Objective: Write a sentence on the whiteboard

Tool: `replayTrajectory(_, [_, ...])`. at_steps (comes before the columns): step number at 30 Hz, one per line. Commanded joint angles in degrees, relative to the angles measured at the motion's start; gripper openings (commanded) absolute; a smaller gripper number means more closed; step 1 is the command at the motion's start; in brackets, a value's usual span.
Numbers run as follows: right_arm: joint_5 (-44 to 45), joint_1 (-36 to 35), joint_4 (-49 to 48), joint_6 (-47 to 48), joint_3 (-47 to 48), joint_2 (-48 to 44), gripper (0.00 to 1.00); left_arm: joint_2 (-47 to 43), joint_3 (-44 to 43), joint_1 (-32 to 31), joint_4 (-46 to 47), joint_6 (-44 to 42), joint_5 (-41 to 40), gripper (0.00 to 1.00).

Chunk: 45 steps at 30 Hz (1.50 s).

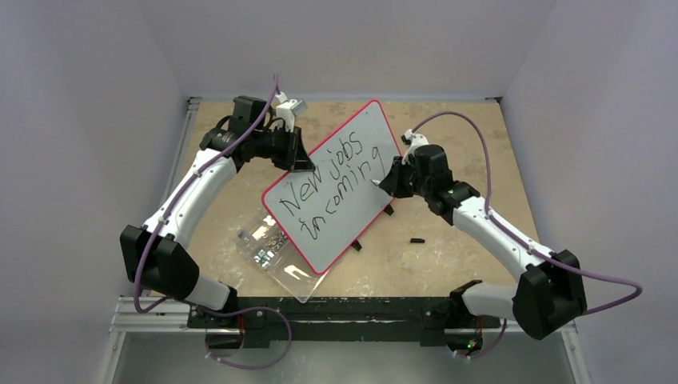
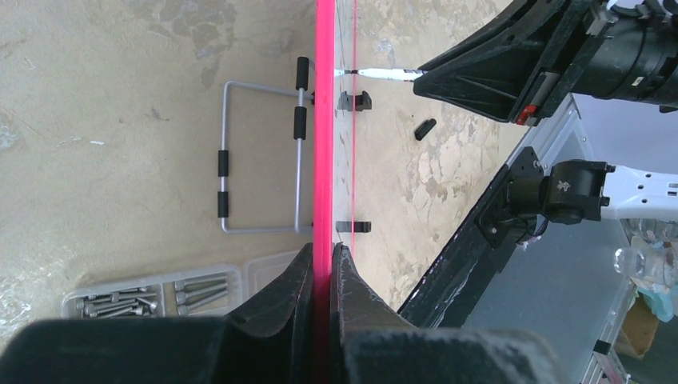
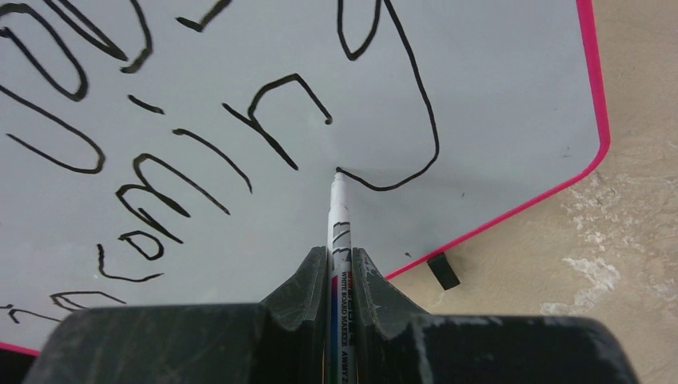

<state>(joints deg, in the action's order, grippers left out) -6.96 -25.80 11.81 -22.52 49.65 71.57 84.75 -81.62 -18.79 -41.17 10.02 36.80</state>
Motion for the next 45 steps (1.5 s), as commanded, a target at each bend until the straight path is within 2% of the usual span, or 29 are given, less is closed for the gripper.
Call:
replayTrajectory(1, [-2.62,-0.47,-1.42,-0.17,3.53,-3.4,0.0,-1.67,-0.9,-0.2,2.61,-4.47,-2.18,0.0])
replayTrajectory(12, [5.15,-0.43,0.66,-1.81,1.02,-10.04,0.0,-1.79,-0.9,-0.2,2.6,-4.46,-2.17,0.0])
replayTrajectory(17, [13.24,-0.46,2.64,-3.68,-0.33,-10.01,0.0,-1.71,-0.9,-0.2,2.62,-4.48,-2.17,0.0])
replayTrajectory(21, [16.47,-0.43,2.68,-4.73,-1.98,-8.79,0.0,-1.62,-0.9,-0.2,2.63,-4.44,-2.17,0.0])
replayTrajectory(45, [13.14,-0.33,-4.16,-4.95,-5.71,0.12,0.0,-1.33,-0.95,-0.2,2.61,-4.43,-2.26,0.0])
